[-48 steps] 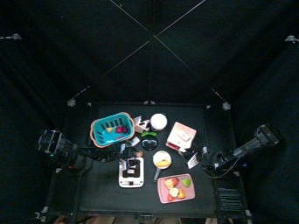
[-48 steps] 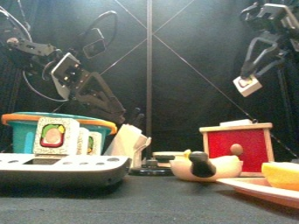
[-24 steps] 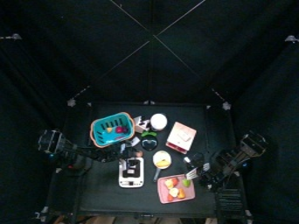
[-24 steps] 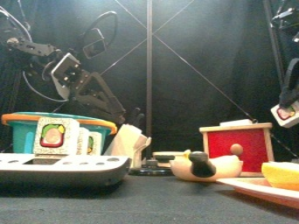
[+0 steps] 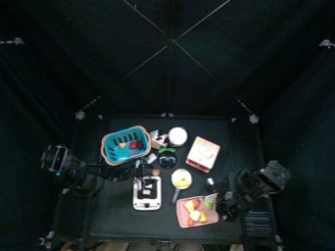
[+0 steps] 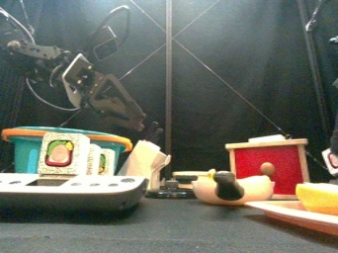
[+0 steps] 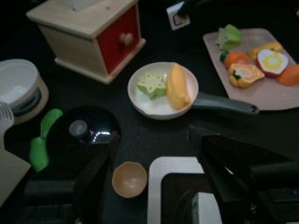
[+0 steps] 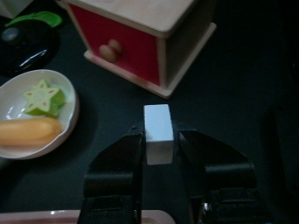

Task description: Place sushi piece near drawer

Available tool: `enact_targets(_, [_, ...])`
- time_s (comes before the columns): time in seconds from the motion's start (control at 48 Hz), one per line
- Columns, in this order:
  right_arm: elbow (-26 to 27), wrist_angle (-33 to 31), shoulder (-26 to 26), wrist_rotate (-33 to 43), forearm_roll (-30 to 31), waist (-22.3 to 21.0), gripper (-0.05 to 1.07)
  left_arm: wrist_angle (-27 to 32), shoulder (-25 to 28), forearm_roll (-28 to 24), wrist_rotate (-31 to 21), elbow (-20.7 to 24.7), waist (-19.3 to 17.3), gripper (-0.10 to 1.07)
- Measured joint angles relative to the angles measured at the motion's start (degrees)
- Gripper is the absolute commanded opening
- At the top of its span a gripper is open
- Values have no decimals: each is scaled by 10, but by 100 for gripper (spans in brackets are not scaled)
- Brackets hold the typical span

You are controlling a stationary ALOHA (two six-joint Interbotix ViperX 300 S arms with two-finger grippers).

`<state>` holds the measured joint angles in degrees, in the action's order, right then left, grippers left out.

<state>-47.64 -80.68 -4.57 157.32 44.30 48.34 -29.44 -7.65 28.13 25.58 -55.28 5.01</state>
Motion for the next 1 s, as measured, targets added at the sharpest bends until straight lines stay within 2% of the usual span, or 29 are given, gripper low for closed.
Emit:
enact_targets(0.354, [33,-15,-72,37,-32,-11,47,-5,-68,-6,0,-15,-38,97])
enact_targets(0.688, [40,-16,-93,41,-33,-59,47,-6,-101,-6,-1,-34,-45,97])
enact_targets(1.0, [40,6,-96,44,-43,-66,48,-6,-101,-6,-1,-41,-45,97])
